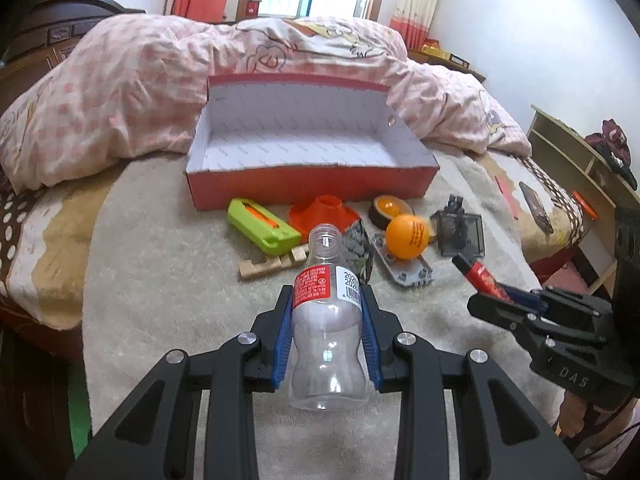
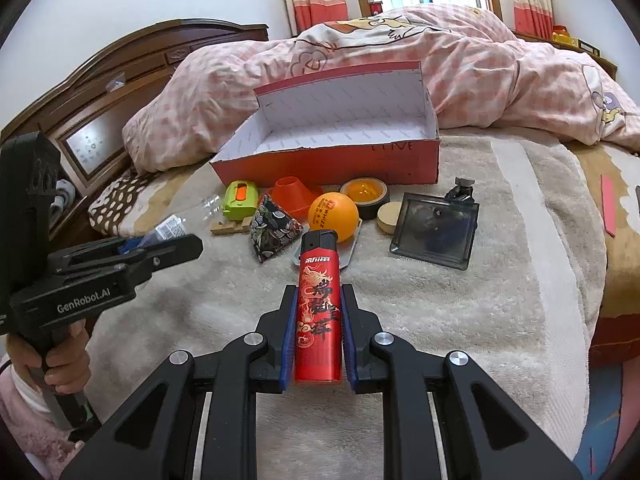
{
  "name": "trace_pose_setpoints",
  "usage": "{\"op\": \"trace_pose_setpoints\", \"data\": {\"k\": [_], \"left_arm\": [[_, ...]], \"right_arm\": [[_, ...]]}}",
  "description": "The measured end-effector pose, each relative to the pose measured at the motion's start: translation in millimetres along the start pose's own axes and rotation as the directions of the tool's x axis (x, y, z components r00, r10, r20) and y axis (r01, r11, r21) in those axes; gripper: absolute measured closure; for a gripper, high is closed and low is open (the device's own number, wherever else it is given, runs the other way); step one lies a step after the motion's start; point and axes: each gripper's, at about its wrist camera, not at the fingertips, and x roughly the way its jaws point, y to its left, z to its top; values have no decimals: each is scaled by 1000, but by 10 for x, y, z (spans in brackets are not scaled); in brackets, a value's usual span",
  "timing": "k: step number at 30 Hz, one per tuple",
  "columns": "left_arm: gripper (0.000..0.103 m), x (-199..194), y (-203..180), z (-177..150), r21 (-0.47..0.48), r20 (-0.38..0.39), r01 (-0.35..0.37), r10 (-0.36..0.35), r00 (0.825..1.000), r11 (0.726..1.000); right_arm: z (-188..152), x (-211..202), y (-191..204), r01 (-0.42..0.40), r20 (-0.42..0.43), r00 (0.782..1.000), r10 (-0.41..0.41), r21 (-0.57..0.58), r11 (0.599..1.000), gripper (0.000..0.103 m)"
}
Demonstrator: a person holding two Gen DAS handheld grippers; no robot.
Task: Organize objects
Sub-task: 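Carry the bottle and lighter in both grippers over the open red box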
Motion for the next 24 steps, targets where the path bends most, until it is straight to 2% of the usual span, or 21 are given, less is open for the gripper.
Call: {"op": "trace_pose_setpoints", "data": {"k": [15,24], "left_arm": [[73,-38,-25,487,-12,79,-12,13,997,1000],[73,252,77,805,-35,57,-27,29,998,999]], "right_arm": [[461,-27,50,-26,18,999,26,-33,999,82],[890,202,-23,-19,17,1000,20,-57,998,82]]}}
